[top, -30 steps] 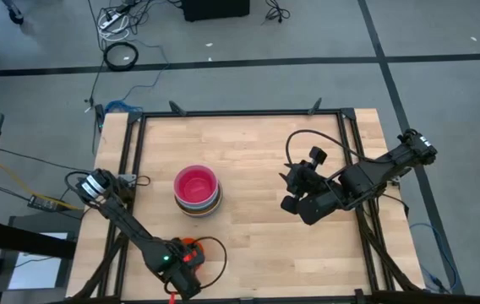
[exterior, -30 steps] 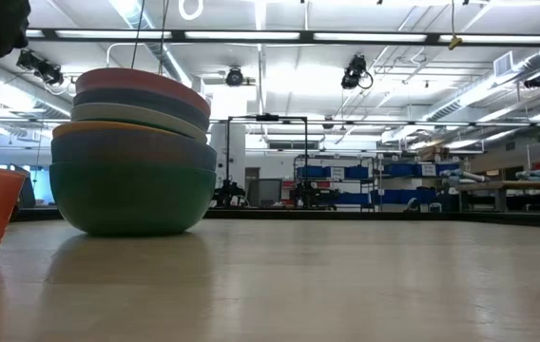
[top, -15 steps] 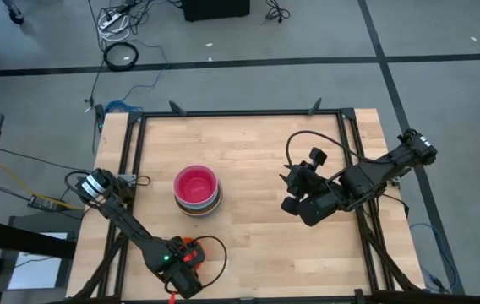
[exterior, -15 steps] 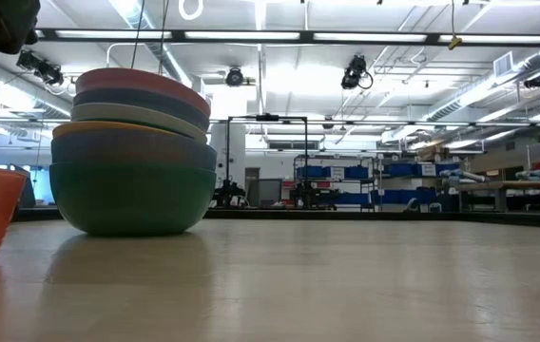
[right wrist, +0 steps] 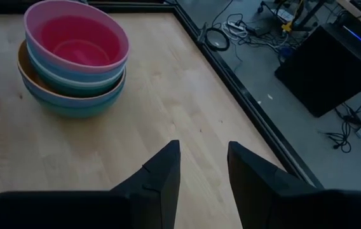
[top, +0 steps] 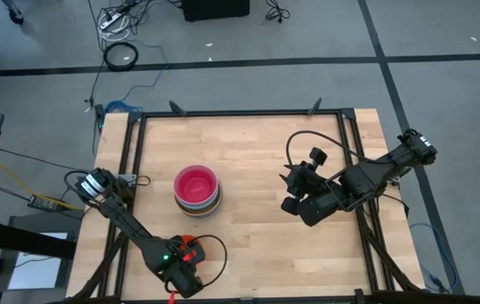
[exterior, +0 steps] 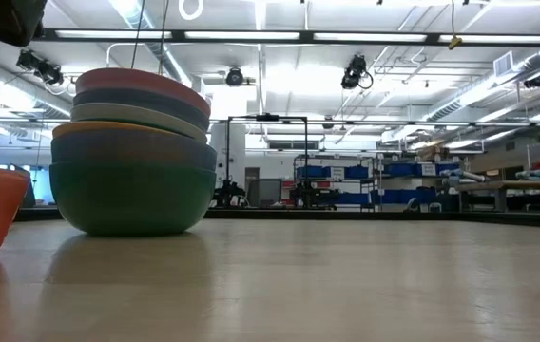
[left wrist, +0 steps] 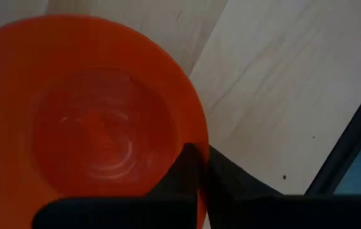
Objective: Nest bowls inside each other
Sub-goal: Stack the light orange bowl on top of the light pink bowl
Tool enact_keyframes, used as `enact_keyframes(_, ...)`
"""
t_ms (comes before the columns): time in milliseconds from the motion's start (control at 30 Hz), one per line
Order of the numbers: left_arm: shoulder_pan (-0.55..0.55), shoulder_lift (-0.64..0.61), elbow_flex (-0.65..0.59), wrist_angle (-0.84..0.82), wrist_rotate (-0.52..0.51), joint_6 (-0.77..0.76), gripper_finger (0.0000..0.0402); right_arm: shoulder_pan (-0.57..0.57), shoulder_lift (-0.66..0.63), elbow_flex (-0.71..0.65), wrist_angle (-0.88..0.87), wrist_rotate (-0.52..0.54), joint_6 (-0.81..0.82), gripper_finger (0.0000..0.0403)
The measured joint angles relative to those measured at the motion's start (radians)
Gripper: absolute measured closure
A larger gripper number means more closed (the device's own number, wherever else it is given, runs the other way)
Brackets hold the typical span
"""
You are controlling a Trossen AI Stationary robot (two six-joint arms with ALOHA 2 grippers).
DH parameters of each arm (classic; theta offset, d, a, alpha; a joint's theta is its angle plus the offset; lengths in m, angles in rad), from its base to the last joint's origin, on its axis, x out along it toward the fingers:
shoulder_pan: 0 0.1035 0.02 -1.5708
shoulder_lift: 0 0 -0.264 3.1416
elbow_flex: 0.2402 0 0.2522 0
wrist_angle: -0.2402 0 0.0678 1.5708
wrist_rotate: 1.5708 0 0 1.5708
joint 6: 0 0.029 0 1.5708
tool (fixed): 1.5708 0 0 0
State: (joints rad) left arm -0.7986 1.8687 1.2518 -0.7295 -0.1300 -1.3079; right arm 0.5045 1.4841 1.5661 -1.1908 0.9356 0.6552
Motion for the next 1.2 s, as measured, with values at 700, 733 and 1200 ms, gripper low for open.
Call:
enact_keyframes(700, 0.000, 0.002, 0.333, -0.404, -0.099, 0.070, 0.0400, 0.000, 0.000, 0.000, 0.000, 0.001, 0.001, 0.0286)
enact_keyframes(733, 0.000, 0.002, 0.370, -0.458, -0.126, 0.075, 0.0400, 0.000, 0.000, 0.000, 0.000, 0.000, 0.001, 0.0286)
enact_keyframes(1200, 0.136, -0.021, 0.698, -0.842, -0.459, 0.384, 0.0400, 0.000, 0.000, 0.000, 0.010, 0.000, 0.001, 0.0286)
